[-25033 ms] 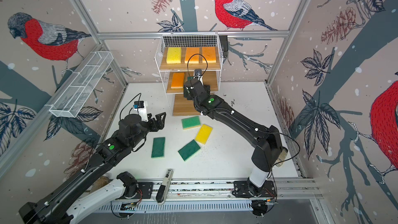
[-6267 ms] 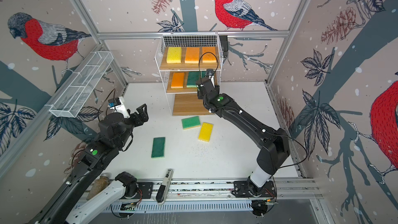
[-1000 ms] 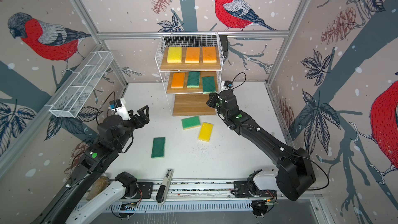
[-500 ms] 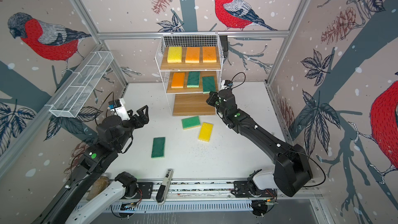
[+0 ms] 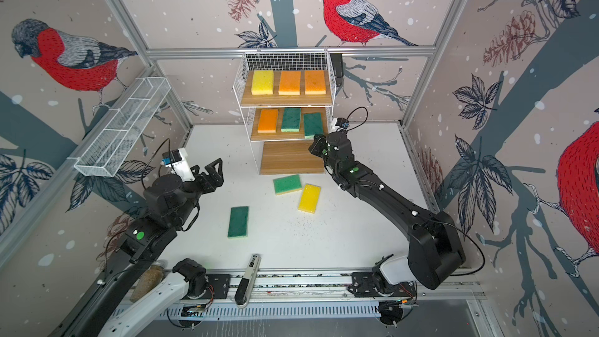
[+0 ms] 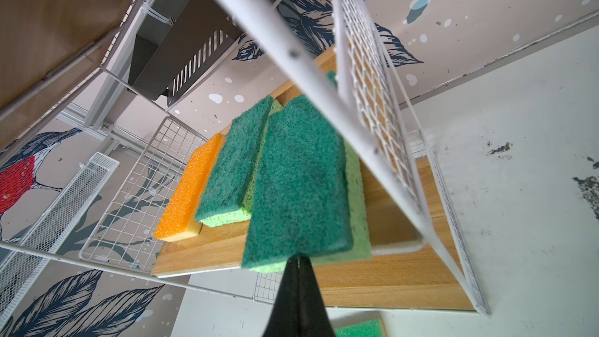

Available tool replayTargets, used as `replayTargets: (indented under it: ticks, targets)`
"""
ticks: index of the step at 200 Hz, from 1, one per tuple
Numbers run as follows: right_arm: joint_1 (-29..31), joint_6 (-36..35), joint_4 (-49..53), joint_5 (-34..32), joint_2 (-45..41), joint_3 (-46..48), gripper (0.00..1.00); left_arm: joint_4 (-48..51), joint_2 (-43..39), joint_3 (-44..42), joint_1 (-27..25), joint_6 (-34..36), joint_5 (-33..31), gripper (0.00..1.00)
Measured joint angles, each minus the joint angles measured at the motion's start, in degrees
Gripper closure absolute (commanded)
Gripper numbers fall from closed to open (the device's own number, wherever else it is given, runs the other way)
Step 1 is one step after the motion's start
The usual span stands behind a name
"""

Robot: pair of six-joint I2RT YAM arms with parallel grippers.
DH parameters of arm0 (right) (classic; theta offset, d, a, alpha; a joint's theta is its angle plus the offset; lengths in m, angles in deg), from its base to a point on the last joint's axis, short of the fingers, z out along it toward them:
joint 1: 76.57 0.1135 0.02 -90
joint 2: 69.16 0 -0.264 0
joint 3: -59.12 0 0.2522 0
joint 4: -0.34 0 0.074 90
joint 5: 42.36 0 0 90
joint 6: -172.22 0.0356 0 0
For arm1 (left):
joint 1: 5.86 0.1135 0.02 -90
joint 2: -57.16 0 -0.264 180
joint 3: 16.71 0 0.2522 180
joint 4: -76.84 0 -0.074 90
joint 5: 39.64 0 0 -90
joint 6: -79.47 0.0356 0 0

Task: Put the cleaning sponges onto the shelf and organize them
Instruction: 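Push the dark green sponge deeper onto the middle shelf with the right gripper tip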

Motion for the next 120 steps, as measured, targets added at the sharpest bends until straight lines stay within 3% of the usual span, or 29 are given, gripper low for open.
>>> replayTargets:
  ticks: [120]
  targets:
    - [1.8, 0.0, -1.8, -1.2, 2.4, -1.3, 0.97, -0.1, -0.5, -0.3, 0.0, 0.0, 0.0, 0.13]
